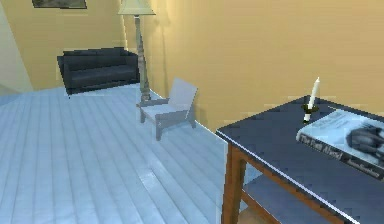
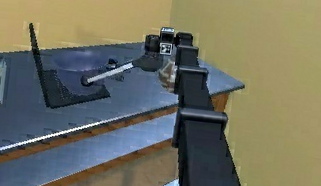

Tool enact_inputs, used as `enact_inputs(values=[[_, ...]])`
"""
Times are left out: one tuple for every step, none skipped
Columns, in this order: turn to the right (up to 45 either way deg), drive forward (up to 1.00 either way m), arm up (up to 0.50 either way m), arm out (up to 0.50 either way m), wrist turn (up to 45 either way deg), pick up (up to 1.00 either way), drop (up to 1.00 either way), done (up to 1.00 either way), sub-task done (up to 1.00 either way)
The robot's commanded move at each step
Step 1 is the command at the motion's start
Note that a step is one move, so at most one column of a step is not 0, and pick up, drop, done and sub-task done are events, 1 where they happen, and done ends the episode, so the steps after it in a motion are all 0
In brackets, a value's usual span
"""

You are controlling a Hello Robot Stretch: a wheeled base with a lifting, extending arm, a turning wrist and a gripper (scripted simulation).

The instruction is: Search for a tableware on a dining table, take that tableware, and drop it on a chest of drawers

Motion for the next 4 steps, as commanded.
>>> enact_inputs(values=[[0.0, 0.0, 0.0, 0.0, -45.0, 0.0, 0.0, 0.0, 0.0], [0.0, 0.0, 0.0, 0.0, -15.0, 0.0, 0.0, 0.0, 0.0], [0.0, 0.0, 0.0, -0.42, 0.0, 0.0, 0.0, 0.0, 0.0], [-45.0, 0.0, 0.0, 0.0, 0.0, 0.0, 0.0, 0.0, 0.0]])
